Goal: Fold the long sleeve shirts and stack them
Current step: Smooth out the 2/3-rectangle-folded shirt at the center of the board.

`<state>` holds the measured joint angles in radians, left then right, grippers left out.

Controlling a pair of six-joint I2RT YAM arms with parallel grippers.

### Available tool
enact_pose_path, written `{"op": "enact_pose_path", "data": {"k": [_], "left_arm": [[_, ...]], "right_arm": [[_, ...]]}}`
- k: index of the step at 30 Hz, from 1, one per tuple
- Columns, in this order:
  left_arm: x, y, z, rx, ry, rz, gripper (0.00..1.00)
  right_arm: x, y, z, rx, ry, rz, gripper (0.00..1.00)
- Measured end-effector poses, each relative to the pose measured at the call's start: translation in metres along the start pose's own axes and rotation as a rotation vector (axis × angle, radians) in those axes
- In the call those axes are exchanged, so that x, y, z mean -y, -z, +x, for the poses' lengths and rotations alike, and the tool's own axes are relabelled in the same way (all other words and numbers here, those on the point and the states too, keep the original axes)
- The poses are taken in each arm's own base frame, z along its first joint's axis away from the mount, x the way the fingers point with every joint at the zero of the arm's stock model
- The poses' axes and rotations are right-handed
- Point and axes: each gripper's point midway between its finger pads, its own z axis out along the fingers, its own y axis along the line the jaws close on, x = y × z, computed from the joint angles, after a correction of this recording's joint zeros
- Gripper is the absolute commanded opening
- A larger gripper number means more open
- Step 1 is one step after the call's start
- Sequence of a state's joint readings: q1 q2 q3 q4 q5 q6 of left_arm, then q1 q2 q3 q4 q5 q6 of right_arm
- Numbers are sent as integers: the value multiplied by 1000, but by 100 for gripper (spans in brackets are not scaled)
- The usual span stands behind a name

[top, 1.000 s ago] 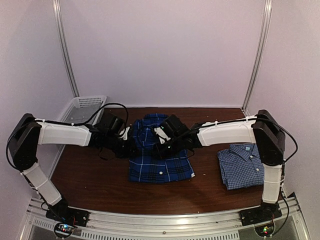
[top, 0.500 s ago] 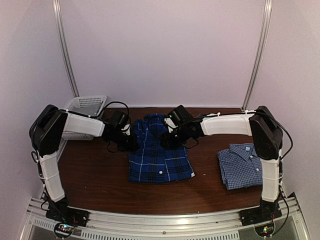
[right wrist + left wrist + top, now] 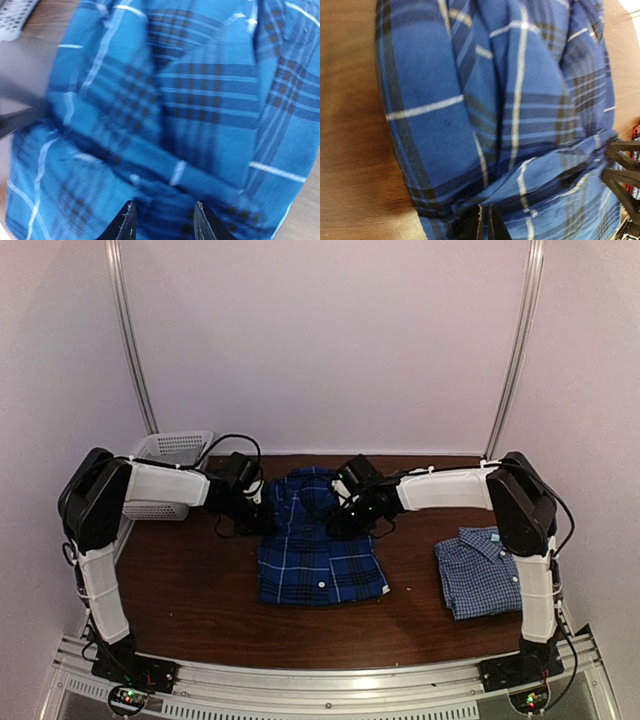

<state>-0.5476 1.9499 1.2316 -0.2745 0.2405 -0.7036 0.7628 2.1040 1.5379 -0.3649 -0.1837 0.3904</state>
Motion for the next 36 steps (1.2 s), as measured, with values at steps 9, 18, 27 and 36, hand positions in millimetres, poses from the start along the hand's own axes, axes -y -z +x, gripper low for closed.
{"op": "enact_pose_path", "data": {"k": [9,18,27,36], "left_arm": [[29,41,-20,77,-44,48,11],[73,49,40,12,-103,134,11],[27,37,123,-129,-13,65,10],[18,47,152,-150,25,67,10]], "right_arm": [[16,-8,-9,-14,-19,35,43],[12,18,-19,22,-2,40,45],[8,60,5,53,-28,-4,43],[29,38,69,-75,-73,12,38]]}}
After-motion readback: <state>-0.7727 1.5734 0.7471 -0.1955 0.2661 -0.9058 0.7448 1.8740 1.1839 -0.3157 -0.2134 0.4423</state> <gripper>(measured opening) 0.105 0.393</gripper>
